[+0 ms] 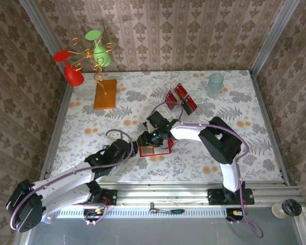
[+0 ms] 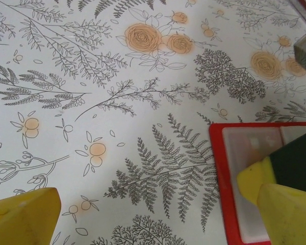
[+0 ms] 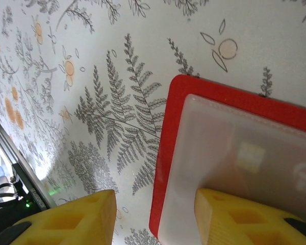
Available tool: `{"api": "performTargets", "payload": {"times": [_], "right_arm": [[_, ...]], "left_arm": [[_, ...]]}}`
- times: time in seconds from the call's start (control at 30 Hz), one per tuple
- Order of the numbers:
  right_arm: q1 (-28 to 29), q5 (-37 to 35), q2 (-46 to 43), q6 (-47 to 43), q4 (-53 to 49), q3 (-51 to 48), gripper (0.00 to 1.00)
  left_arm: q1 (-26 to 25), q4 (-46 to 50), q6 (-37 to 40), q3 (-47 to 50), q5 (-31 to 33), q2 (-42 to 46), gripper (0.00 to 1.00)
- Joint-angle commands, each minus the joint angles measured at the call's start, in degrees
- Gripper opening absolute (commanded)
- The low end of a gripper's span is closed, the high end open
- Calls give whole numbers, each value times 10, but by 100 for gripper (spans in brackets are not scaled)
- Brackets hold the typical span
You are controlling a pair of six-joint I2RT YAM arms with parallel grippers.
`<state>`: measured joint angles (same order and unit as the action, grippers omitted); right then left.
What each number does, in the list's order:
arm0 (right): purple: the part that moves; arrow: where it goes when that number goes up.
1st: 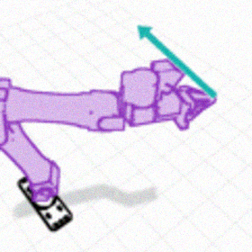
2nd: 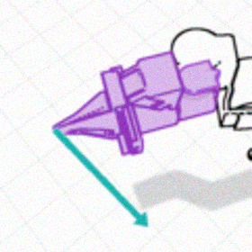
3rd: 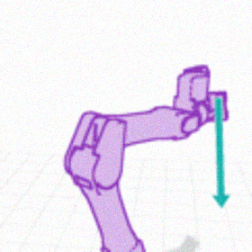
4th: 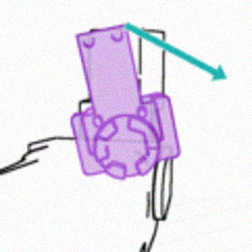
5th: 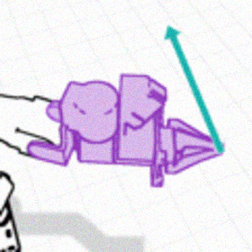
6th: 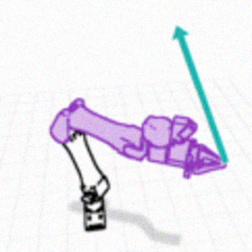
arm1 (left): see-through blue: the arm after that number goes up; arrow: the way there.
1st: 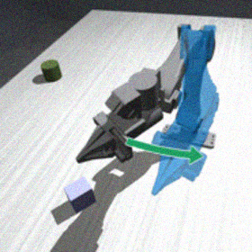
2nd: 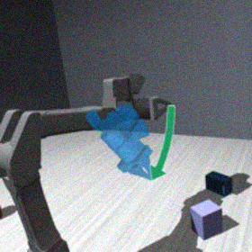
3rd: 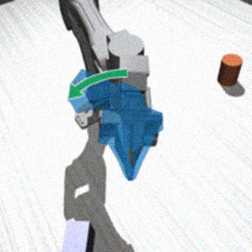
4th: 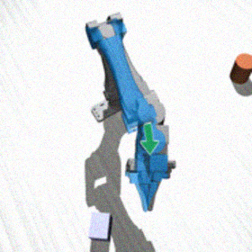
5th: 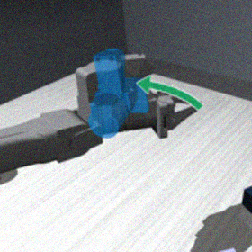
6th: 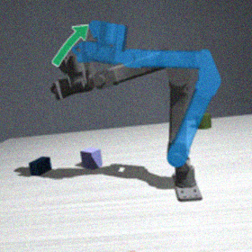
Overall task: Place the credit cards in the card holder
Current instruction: Turn over the card slot at the card holder.
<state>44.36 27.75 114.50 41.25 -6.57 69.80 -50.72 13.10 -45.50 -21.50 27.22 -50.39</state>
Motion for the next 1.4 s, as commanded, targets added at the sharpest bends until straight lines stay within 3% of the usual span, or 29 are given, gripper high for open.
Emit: {"api": "performTargets", "payload": {"times": [0.0, 0.4, 0.8, 1.37], "right_arm": [[0, 5, 10, 13, 9, 9, 47], [-22, 6, -35, -18, -29, 13, 43], [-36, 14, -21, -13, 0, -31, 20], [-31, 18, 15, -2, 6, -10, 18]], "left_arm": [[7, 10, -8, 4, 2, -1, 100], [11, -16, 1, -7, -12, -44, 100], [12, -47, 9, -12, -27, -90, 100], [7, -103, 17, -25, -53, -171, 100]]}}
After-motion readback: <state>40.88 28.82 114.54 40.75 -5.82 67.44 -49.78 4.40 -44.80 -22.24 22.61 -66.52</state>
